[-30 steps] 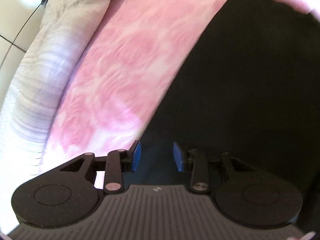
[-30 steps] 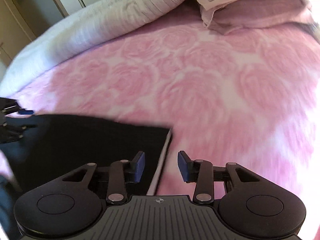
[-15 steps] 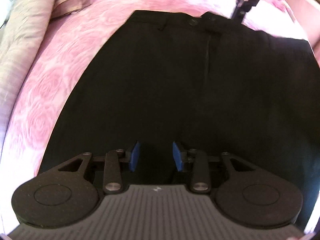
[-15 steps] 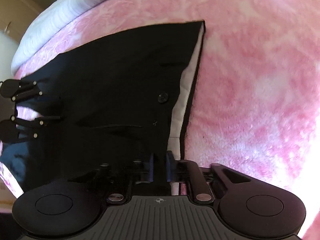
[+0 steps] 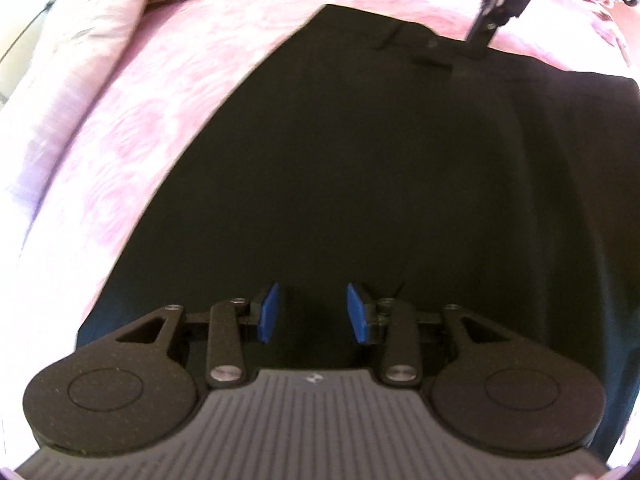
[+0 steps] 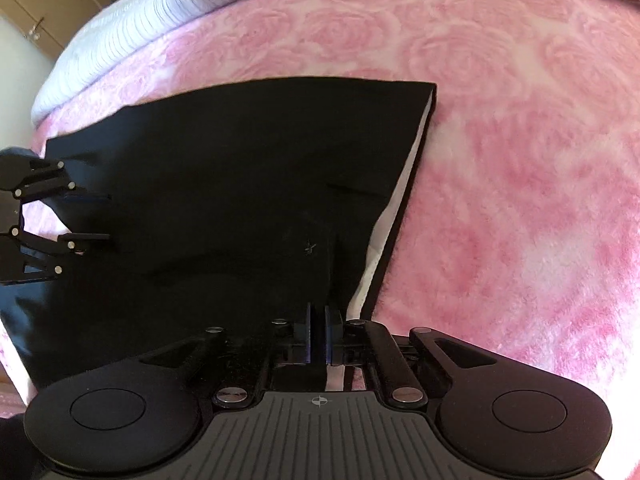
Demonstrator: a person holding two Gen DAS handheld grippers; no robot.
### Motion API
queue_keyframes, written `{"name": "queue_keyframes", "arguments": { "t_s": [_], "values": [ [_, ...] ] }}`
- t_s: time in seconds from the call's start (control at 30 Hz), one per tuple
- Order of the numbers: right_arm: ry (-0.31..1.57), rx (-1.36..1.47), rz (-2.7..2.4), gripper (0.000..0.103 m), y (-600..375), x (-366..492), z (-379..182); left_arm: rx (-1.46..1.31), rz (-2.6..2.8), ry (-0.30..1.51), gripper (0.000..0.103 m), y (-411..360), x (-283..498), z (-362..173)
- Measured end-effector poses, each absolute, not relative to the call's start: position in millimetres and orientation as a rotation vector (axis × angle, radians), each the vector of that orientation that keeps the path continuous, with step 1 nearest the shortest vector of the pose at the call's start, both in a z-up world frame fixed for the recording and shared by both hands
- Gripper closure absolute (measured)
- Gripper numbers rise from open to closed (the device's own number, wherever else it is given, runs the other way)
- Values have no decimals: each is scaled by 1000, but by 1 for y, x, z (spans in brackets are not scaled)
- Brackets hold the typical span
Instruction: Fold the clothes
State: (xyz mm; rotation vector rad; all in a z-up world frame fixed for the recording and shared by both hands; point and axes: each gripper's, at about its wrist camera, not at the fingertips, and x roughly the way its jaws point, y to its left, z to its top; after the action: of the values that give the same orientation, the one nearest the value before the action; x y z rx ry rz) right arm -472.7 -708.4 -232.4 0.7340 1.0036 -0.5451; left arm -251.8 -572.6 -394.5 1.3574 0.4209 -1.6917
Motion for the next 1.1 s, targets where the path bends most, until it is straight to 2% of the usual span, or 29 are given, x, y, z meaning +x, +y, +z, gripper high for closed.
{"name": "queue_keyframes", "arguments": {
  "t_s": [0.03,0.07,0.13,0.33,0.43,0.57,0.73,0.9,1.1],
  "values": [
    [1005,727,-559,83,-708,-475,-230,1366,-1658,428,69,-565,-240,-392],
    [1006,720,-574,75,-708,-477,-227,1381,-1623,435,69,-558,-227,-390],
    [1000,713,-611,70,-702,-483,-218,1418,-1554,444,69,-543,-203,-389],
    [972,753,-669,69,-660,-484,-192,1529,-1449,472,69,-508,-147,-409],
    [995,813,-609,69,-627,-468,-200,1542,-1437,515,69,-495,-134,-424],
    [1121,878,-568,69,-595,-449,-230,1557,-1395,523,69,-474,-114,-437],
    [1144,849,-619,69,-579,-429,-218,1497,-1339,512,69,-433,-79,-418],
    [1165,798,-663,68,-545,-398,-208,1436,-1274,572,68,-350,-44,-401],
    [1118,921,-769,67,-486,-375,-212,1501,-1231,565,65,-229,-15,-398]
  ]
}}
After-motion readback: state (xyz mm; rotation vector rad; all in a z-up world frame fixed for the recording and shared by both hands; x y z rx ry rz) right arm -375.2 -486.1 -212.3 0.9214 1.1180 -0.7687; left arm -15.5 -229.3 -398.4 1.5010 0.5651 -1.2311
